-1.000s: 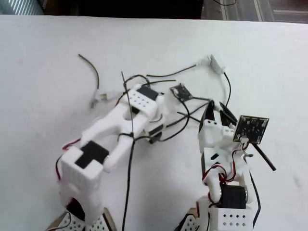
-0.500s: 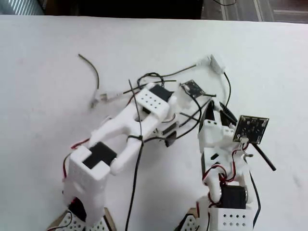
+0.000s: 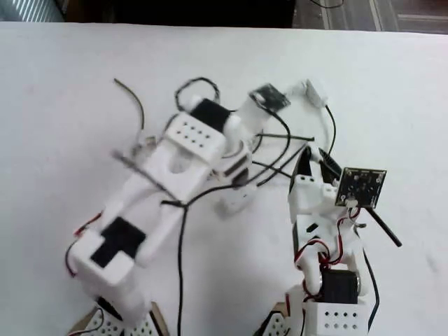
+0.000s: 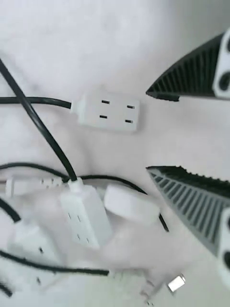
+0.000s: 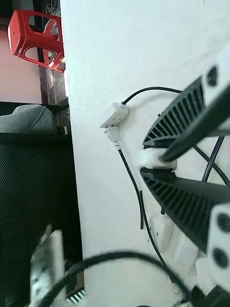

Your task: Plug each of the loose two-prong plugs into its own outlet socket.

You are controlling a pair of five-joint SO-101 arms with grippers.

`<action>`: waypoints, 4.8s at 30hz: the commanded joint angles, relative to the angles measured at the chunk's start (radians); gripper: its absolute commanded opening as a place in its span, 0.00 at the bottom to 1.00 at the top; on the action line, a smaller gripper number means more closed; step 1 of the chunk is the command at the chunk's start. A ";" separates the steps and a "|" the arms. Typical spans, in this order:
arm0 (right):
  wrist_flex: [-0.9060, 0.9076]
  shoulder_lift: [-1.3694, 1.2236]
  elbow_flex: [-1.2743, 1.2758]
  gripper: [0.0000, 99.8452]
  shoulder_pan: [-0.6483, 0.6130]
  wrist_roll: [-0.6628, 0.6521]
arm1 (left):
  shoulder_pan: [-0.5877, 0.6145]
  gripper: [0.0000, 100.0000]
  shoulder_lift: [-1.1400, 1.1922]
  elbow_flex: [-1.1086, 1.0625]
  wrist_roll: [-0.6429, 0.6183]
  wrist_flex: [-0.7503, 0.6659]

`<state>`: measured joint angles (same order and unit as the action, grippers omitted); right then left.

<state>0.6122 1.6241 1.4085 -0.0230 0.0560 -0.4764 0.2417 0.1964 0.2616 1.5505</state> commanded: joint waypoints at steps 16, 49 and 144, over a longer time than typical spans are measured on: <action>0.107 -0.004 -0.052 0.02 -0.289 -0.158 | 0.484 0.22 -1.084 -0.861 -0.012 -0.299; 0.062 -1.099 -0.448 0.02 -0.486 -0.232 | 0.739 0.22 -1.244 -1.471 -0.008 -0.746; 0.127 -1.570 -0.680 0.01 -0.501 -0.867 | 0.739 0.22 -1.241 -1.490 0.043 -0.746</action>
<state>0.7810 -0.0023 0.7610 -0.5186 -0.8201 0.2601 -0.9812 -1.2950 0.2938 0.8232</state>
